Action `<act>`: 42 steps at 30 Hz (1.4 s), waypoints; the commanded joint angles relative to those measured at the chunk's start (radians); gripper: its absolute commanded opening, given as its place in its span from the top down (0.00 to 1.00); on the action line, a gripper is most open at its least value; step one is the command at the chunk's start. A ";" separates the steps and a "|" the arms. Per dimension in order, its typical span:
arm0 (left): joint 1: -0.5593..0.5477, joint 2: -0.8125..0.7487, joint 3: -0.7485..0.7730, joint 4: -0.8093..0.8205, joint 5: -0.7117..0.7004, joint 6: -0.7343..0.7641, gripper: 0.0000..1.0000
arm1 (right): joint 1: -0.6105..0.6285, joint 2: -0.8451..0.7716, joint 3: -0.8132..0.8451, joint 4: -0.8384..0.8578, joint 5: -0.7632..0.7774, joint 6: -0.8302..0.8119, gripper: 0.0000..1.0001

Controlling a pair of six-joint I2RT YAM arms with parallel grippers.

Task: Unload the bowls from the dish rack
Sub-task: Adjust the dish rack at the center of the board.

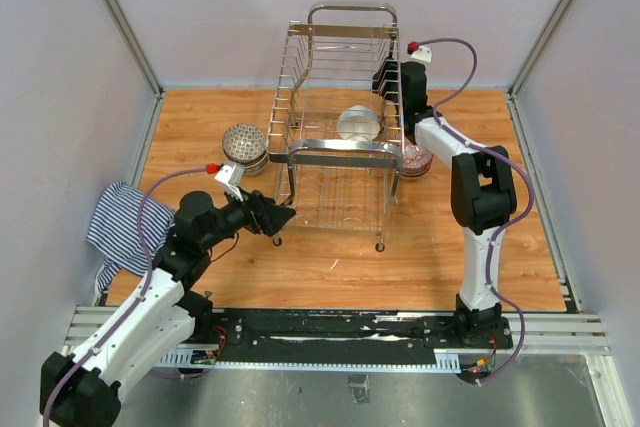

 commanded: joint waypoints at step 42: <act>-0.029 0.154 0.171 -0.207 -0.759 -0.231 0.07 | -0.026 -0.290 -0.297 0.063 -0.038 -0.048 0.34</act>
